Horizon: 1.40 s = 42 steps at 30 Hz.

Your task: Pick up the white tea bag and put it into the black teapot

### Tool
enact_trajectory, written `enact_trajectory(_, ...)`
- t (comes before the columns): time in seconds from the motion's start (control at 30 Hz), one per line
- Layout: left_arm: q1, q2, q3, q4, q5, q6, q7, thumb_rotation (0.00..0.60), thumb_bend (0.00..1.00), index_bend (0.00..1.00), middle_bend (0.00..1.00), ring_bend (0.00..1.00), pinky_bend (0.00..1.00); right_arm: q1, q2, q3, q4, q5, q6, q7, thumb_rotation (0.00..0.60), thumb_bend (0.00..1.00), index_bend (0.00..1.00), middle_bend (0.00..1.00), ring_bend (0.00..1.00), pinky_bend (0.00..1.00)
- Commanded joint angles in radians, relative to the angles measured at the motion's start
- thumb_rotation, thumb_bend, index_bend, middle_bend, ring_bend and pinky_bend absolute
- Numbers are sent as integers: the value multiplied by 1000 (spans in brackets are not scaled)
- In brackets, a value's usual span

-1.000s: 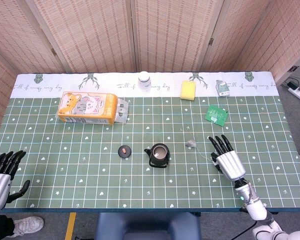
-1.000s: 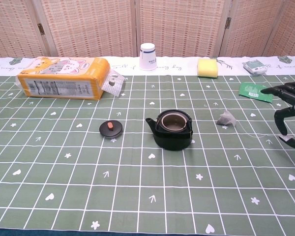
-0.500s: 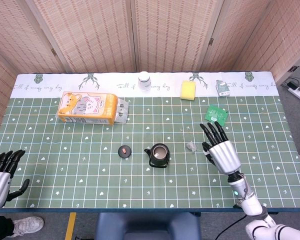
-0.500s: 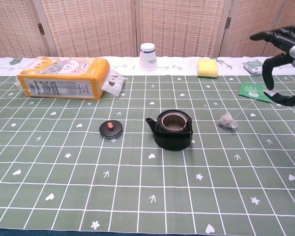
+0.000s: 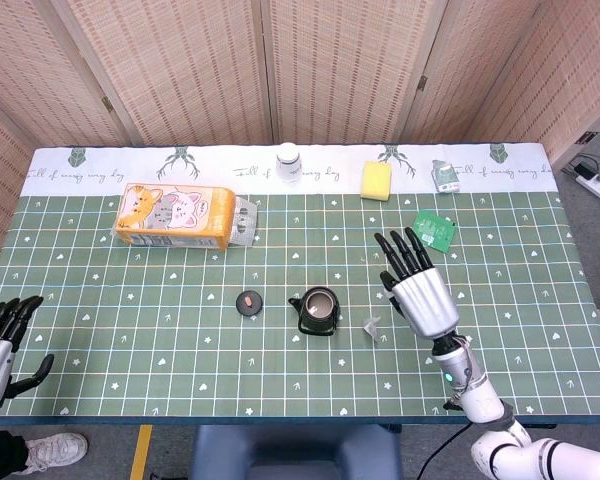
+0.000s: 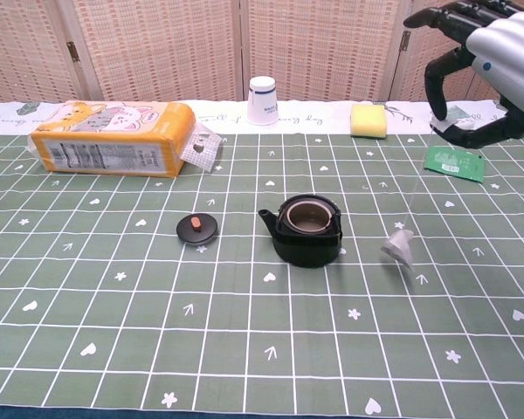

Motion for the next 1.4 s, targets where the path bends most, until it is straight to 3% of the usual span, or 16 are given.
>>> enact_trajectory(0.03, -3, 7, -4, 7, -4, -4, -22, 600, 373, 0, 55, 0, 0, 15, -4, 20, -42, 7, -10, -40, 600, 386, 627, 111, 57, 0)
enact_trajectory(0.43, -21, 11, -9, 34, -21, -39, -77, 600, 376, 0, 60, 0, 0, 85, -24, 91, -169, 35, -61, -211, 600, 387, 628, 113, 63, 0)
enact_trajectory(0.93, -25, 31, -13, 48, -22, -41, -153, 600, 376, 0, 63, 0, 0, 182, -98, 158, -154, 125, -134, -291, 600, 386, 628, 114, 64, 0)
enact_trajectory(1.4, -22, 37, -13, 50, -20, -34, -167, 600, 380, 0, 64, 0, 0, 197, -137, 102, -85, 113, -128, -280, 600, 386, 628, 114, 63, 0)
